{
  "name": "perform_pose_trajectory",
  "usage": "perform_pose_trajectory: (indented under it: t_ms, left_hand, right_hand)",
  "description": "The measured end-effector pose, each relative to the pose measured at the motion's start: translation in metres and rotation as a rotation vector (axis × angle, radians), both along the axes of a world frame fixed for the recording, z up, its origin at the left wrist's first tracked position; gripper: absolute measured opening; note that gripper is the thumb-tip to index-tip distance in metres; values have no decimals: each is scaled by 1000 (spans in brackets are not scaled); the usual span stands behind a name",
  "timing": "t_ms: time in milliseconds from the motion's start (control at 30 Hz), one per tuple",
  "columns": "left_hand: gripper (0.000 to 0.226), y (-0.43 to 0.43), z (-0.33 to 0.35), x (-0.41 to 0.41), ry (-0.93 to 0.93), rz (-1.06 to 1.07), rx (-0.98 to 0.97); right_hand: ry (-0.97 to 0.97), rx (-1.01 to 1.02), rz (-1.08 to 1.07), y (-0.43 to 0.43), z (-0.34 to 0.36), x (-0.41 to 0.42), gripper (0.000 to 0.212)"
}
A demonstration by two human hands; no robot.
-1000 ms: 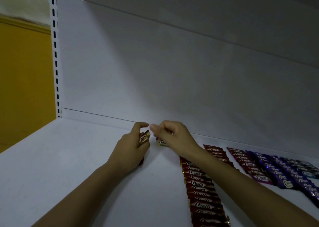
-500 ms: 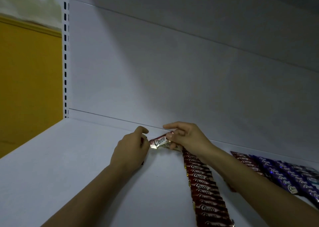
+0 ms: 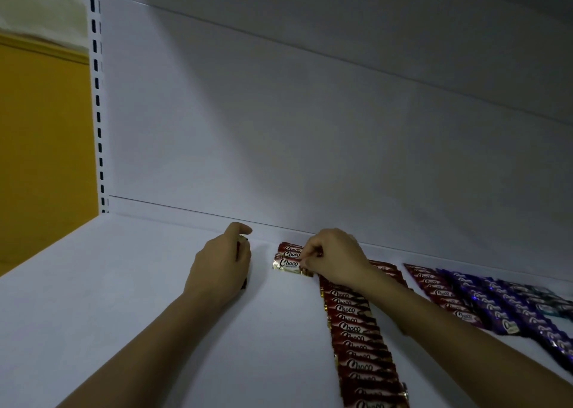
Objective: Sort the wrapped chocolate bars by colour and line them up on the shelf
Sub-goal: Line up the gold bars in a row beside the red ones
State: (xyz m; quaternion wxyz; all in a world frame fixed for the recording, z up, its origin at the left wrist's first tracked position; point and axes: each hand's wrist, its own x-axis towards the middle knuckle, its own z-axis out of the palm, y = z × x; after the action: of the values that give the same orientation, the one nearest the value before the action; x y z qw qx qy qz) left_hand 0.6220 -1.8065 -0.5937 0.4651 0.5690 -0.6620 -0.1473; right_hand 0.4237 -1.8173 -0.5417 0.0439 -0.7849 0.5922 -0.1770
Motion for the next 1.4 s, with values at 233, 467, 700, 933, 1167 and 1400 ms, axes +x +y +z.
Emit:
perform_pose_trajectory:
  t_ms: [233,467,700,933,1167,1400]
  left_hand:
    - [24,-2,0,1,94,-35,29]
    - [20,-9,10,10,743,-24,207]
    - [35,-3,20,8,1022,-166,411]
    - [36,0,28,9,1314,-437,424]
    - [42,1,30,13,1239,-393,320]
    - [37,-1,26,22,953,-193,249]
  right_hand:
    - [66,-44,-66,-14,-4,2,6]
    - [34,-24,-66,-12,-7,2,5]
    - [-527,268,158,18,3,40,26]
    - [-654,345,192,33,5,60,16]
    - [-675,394,126,32,12,43,5]
    - [-697,332,82,26,12,21,7]
